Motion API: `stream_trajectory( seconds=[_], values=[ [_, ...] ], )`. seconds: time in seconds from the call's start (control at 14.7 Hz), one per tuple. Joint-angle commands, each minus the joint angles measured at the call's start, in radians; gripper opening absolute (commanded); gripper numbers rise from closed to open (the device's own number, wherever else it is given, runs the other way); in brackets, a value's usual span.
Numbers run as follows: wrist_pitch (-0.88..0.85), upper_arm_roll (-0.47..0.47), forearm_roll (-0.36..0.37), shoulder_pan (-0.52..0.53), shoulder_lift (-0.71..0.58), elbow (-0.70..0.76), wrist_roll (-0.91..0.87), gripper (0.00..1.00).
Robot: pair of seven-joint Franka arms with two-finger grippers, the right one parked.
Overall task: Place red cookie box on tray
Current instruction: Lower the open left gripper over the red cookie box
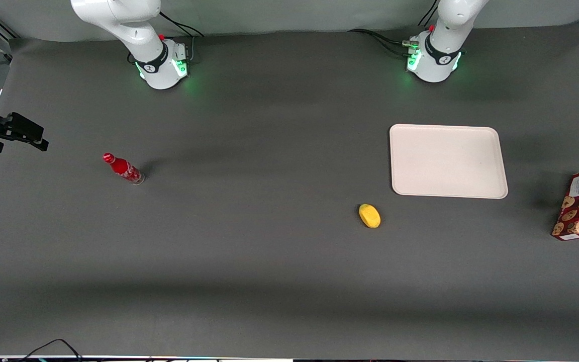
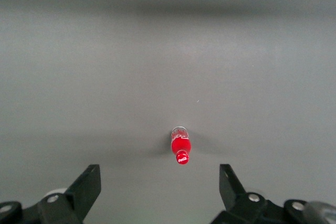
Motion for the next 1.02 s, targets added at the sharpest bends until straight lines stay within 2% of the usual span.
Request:
stream_trajectory(
  seconds=[0.0,0.2,0.41,0.82,0.88,0.95],
  values=[
    [0.049,0.013,0.022,0.001,0.057,0.006,0.013,1.00],
    [0.071,0.033,0.022,-0.002,0.100,0.003,0.013,1.00],
    [0.101,0.038,0.066,0.000,0.127,-0.002,0.011,1.00],
    [0.117,0.050,0.068,-0.002,0.132,-0.010,0.010,1.00],
    [0.117,0.052,0.068,-0.002,0.132,-0.013,0.010,0.94],
    [0.115,0.053,0.068,-0.002,0.132,-0.014,0.010,0.82]
  ],
)
